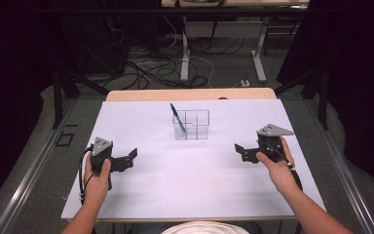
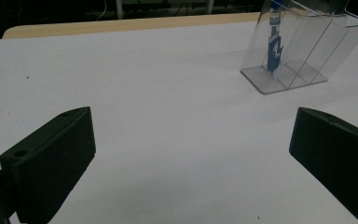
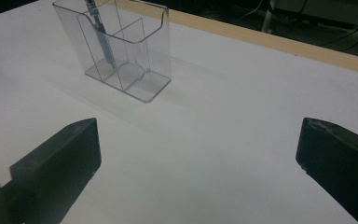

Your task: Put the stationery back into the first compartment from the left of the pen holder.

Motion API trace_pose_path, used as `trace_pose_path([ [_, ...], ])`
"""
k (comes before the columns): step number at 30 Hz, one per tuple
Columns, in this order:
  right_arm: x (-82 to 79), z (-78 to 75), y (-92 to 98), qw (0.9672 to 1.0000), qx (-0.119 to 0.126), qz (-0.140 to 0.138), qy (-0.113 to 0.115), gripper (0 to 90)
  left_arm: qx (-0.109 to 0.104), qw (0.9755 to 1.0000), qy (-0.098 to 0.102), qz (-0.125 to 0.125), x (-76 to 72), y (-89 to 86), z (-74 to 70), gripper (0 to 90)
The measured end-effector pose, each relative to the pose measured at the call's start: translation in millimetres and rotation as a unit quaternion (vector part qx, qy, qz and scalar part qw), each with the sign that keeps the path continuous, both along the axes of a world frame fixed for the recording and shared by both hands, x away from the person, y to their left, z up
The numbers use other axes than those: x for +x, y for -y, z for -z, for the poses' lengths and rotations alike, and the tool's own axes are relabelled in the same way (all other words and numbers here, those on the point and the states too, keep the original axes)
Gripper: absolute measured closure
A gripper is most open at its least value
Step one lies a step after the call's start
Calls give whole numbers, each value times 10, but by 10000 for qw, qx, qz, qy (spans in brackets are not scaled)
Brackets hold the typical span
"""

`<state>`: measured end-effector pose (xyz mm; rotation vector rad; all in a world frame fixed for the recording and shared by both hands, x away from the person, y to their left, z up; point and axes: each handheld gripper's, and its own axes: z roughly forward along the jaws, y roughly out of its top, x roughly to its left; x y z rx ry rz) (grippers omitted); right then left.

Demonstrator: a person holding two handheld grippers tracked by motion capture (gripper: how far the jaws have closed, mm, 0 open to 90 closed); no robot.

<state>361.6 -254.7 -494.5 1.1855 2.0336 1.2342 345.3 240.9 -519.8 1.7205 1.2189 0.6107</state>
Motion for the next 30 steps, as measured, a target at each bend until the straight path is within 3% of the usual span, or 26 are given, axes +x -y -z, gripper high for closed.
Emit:
trace_pose_path([
  [14, -19, 258, 158, 9992, 98, 339, -178, 0, -26, 10000, -8, -3, 5, -5, 6, 1],
  [17, -6, 295, 196, 9988, 103, 455, -126, 0, -12, 10000, -5, 2, 3, -9, -1, 0],
  [30, 48, 437, 331, 9956, 29, 913, -228, 0, -29, 10000, 8, -5, 3, -18, -10, 0],
])
